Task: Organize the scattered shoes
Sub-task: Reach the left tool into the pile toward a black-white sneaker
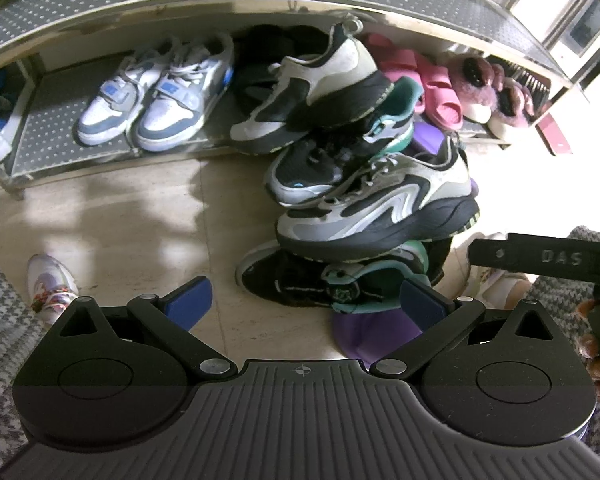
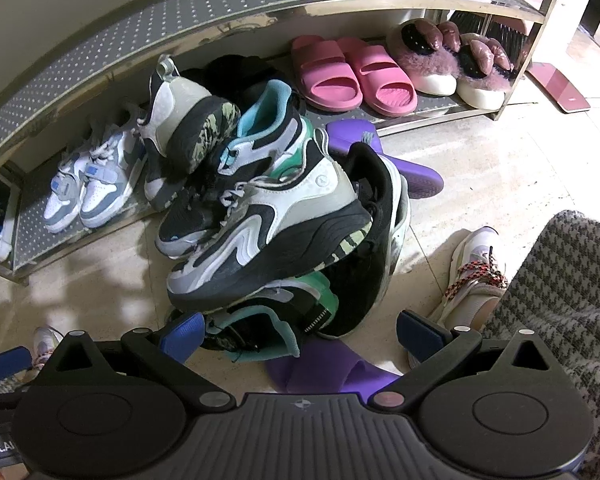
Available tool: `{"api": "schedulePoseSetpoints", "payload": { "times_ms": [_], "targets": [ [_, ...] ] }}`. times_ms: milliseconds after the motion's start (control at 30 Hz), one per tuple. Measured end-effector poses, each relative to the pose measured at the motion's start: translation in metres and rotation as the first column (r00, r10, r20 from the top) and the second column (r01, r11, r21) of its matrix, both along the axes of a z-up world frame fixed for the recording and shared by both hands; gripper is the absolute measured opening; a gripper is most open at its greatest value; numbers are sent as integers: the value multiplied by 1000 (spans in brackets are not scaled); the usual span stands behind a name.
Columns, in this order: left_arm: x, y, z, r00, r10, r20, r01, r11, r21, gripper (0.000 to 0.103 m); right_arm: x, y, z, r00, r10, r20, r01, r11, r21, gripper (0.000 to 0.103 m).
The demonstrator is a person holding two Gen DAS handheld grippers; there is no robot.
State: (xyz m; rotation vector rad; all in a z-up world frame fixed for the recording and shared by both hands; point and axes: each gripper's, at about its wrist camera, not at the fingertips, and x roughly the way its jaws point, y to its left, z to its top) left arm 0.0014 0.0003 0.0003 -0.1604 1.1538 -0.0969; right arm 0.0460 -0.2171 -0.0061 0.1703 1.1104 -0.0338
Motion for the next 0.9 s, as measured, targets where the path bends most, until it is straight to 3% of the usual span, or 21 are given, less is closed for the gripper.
{"api": "schedulePoseSetpoints", "payload": {
  "times_ms": [167, 267, 300, 367, 433, 533, 600, 700, 733, 900],
  "targets": [
    [14, 7, 7, 1000, 6, 13, -7, 998, 69, 92, 4, -4, 33, 986, 74, 149, -80, 996, 33, 103],
    [30, 6, 16, 993, -94, 67, 89, 992, 85, 84, 15, -7, 52, 965, 158, 209, -173, 983, 55, 103],
    [35, 5, 18, 989, -124, 84, 117, 990, 81, 82, 29, -8, 62, 947, 233, 223, -253, 965, 64, 103],
    [50, 0, 21, 968, -213, 133, 204, 976, 80, 80, 42, -11, 67, 932, 279, 232, -303, 950, 72, 103],
    [62, -2, 21, 948, -275, 161, 266, 961, 77, 67, 62, -14, 73, 909, 331, 253, -357, 932, 63, 103],
    [86, -4, 20, 918, -346, 194, 344, 938, 41, 54, 80, -22, 72, 898, 326, 294, -352, 935, 37, 103],
    [99, -5, 19, 902, -375, 213, 380, 925, 19, 54, 89, -29, 67, 916, 283, 286, -310, 950, 51, 103],
    [118, -12, 19, 868, -425, 256, 433, 901, 26, 65, 102, -38, 68, 934, 222, 281, -253, 965, 76, 103],
    [123, -16, 17, 858, -440, 264, 446, 894, 43, 71, 102, -41, 72, 932, 212, 295, -246, 966, 83, 103],
    [153, -29, 7, 814, -512, 276, 495, 859, 133, 73, 109, -62, 81, 943, 141, 300, -199, 965, 171, 103]
  ]
}}
